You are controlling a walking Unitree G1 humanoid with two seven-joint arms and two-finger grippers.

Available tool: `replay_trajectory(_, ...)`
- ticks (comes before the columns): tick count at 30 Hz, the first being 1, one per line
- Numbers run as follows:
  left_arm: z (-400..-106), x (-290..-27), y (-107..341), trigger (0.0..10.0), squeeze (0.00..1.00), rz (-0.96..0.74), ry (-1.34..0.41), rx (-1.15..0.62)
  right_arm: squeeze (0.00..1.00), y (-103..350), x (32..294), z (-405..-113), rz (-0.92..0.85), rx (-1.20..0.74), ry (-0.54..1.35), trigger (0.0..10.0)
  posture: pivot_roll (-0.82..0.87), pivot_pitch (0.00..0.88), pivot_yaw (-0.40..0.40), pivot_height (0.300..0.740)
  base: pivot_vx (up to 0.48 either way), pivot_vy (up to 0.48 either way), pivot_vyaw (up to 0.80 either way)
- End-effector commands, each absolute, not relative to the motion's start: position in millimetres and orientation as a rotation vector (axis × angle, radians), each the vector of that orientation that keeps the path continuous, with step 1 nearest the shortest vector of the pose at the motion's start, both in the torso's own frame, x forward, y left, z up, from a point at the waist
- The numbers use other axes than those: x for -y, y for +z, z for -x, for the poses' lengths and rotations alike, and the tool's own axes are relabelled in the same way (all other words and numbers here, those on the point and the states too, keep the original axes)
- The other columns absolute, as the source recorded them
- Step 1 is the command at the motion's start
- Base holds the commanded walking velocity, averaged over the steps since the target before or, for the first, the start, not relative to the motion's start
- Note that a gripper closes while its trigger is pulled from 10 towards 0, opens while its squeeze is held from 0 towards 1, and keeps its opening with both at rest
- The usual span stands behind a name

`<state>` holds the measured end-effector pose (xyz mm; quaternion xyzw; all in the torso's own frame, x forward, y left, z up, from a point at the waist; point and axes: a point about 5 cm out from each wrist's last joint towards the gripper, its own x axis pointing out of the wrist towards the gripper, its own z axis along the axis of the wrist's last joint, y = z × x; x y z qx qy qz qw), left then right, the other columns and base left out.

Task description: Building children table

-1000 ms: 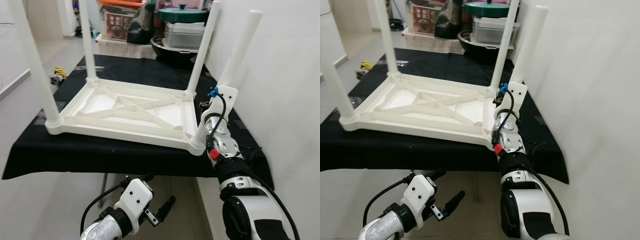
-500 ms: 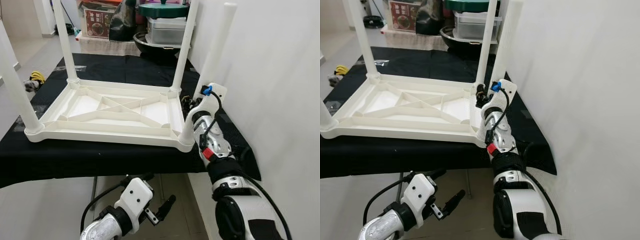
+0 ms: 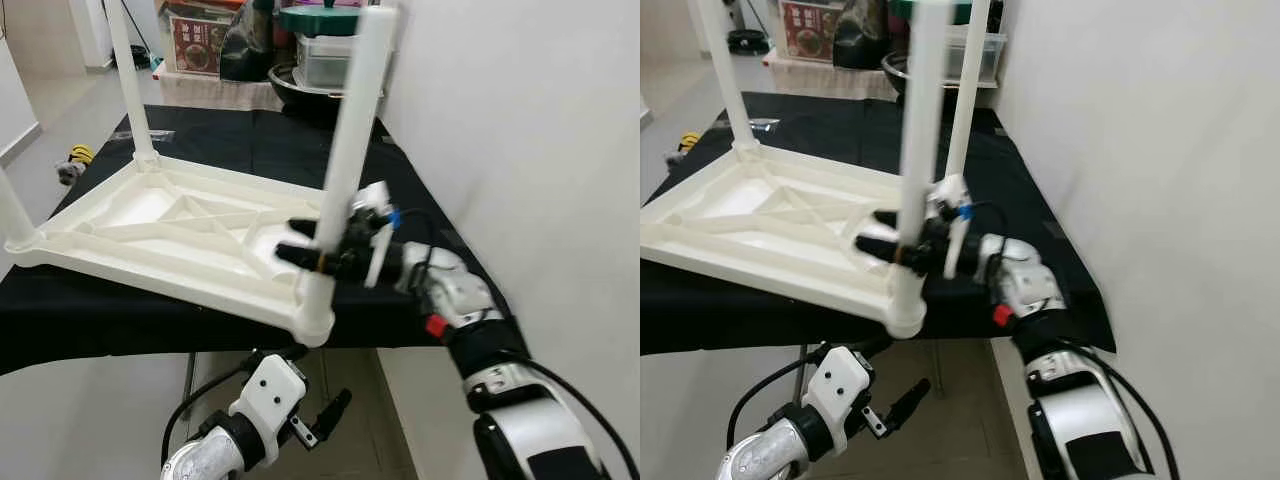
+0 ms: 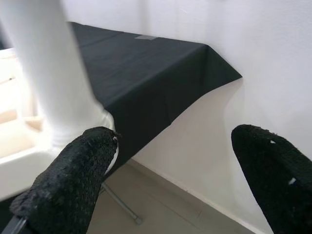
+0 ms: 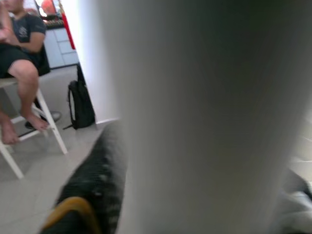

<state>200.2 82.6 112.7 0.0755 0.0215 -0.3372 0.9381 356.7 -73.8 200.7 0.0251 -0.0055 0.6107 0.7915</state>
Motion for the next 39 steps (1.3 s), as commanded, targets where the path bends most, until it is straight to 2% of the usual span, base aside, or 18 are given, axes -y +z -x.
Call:
replay_trajectory(1, -199.2, -81.1, 109.6, 10.0, 0.0, -0.152, -0.69, -0.06, 0.0, 207.5, 67.7, -362.4, 0.019, 0.056, 1.272, 0.0, 0.14, 0.0, -0.131, 0.74, 0.0, 0.0, 0.0)
replay_trajectory(6, -199.9, -81.7, 109.5, 10.0, 0.0, -0.151, -0.687, -0.06, 0.0, 212.9, 66.8, -374.8, -0.015, 0.049, 1.111, 0.0, 0.14, 0.0, -0.134, 0.74, 0.0, 0.0, 0.0)
replay_trajectory(7, -200.0, -82.1, 109.1, 10.0, 0.0, -0.149, -0.686, -0.061, 0.0, 213.5, 76.8, -388.9, -0.061, 0.044, 0.849, 0.0, 0.13, 0.0, -0.133, 0.74, 0.0, 0.0, 0.0)
replay_trajectory(8, -200.0, -82.1, 109.1, 10.0, 0.0, -0.149, -0.686, -0.061, 0.0, 213.5, 76.8, -388.9, -0.061, 0.044, 0.849, 0.0, 0.13, 0.0, -0.133, 0.74, 0.0, 0.0, 0.0)
replay_trajectory(11, -200.3, -82.6, 108.8, 10.0, 0.0, -0.148, -0.685, -0.063, 0.0, 202.3, 98.7, -403.0, -0.123, -0.058, 0.496, 0.0, 0.13, 0.0, -0.132, 0.74, 0.0, 0.0, 0.0)
replay_trajectory(14, -200.2, -82.5, 108.6, 10.0, 0.0, -0.148, -0.687, -0.063, 0.0, 197.1, 108.1, -406.6, -0.131, -0.092, 0.357, 0.0, 0.13, 0.0, -0.132, 0.74, 0.0, 0.0, 0.0)
replay_trajectory(16, -200.0, -82.4, 108.1, 10.0, 0.0, -0.149, -0.688, -0.065, 0.0, 179.6, 139.6, -406.2, -0.191, -0.172, -0.023, 0.0, 0.13, 0.0, -0.131, 0.74, 0.0, 0.0, 0.0)
replay_trajectory(17, -200.0, -82.4, 108.1, 10.0, 0.0, -0.149, -0.688, -0.065, 0.0, 179.6, 139.6, -406.2, -0.191, -0.172, -0.023, 0.0, 0.13, 0.0, -0.131, 0.74, 0.0, 0.0, 0.0)
replay_trajectory(19, -199.8, -82.4, 107.8, 10.0, 0.0, -0.15, -0.689, -0.066, 0.0, 168.9, 150.9, -401.8, -0.225, -0.213, -0.222, 0.0, 0.13, 0.0, -0.132, 0.74, 0.0, 0.0, 0.0)
replay_trajectory(25, -199.8, -82.2, 107.8, 10.0, 0.0, -0.152, -0.69, -0.066, 0.0, 166.6, 137.5, -397.4, -0.269, -0.2, -0.293, 0.0, 0.13, 0.0, -0.131, 0.74, 0.0, 0.0, 0.0)
replay_trajectory(26, -199.9, -82.1, 107.8, 10.0, 0.0, -0.153, -0.69, -0.066, 0.0, 169.3, 124.4, -397.7, -0.308, -0.184, -0.265, 9.7, 0.13, 0.0, -0.133, 0.74, 0.0, 0.0, 0.0)
replay_trajectory(27, -200.0, -81.9, 107.9, 10.0, 0.0, -0.154, -0.69, -0.066, 0.0, 175.3, 113.4, -398.4, -0.34, -0.143, -0.221, 10.0, 0.14, 0.0, -0.133, 0.74, 0.0, 0.0, 0.0)
replay_trajectory(28, -200.0, -81.7, 107.9, 10.0, 0.0, -0.155, -0.69, -0.066, 1.0, 183.6, 104.3, -399.5, -0.376, -0.086, -0.148, 10.0, 0.14, 0.0, -0.133, 0.74, 0.0, 0.0, 0.0)
replay_trajectory(32, -200.0, -81.5, 107.9, 10.0, 0.0, -0.156, -0.689, -0.065, 1.0, 198.0, 94.7, -401.1, -0.424, -0.005, -0.046, 10.0, 0.13, 0.0, -0.131, 0.74, 0.0, 0.0, 0.0)
replay_trajectory(33, -200.0, -81.3, 108.0, 10.0, 0.0, -0.155, -0.69, -0.065, 0.0, 219.1, 97.8, -404.0, -0.391, 0.111, 0.073, 10.0, 0.13, 0.0, -0.134, 0.74, 0.0, 0.0, 0.0)
replay_trajectory(35, -200.1, -81.3, 108.1, 10.0, 0.0, -0.155, -0.69, -0.065, 0.0, 226.7, 98.4, -404.6, -0.383, 0.149, 0.132, 10.0, 0.13, 0.0, -0.134, 0.74, 0.0, 0.0, 0.0)
replay_trajectory(38, -200.3, -81.6, 108.2, 10.0, 0.0, -0.154, -0.691, -0.065, 0.0, 239.5, 99.4, -401.2, -0.364, 0.185, 0.512, 10.0, 0.13, 0.0, -0.136, 0.74, 0.0, 0.0, 0.0)
replay_trajectory(39, -200.3, -81.6, 108.2, 10.0, 0.0, -0.154, -0.691, -0.065, 0.0, 239.5, 99.4, -401.2, -0.364, 0.185, 0.512, 10.0, 0.13, 0.0, -0.136, 0.74, 0.0, 0.0, 0.0)
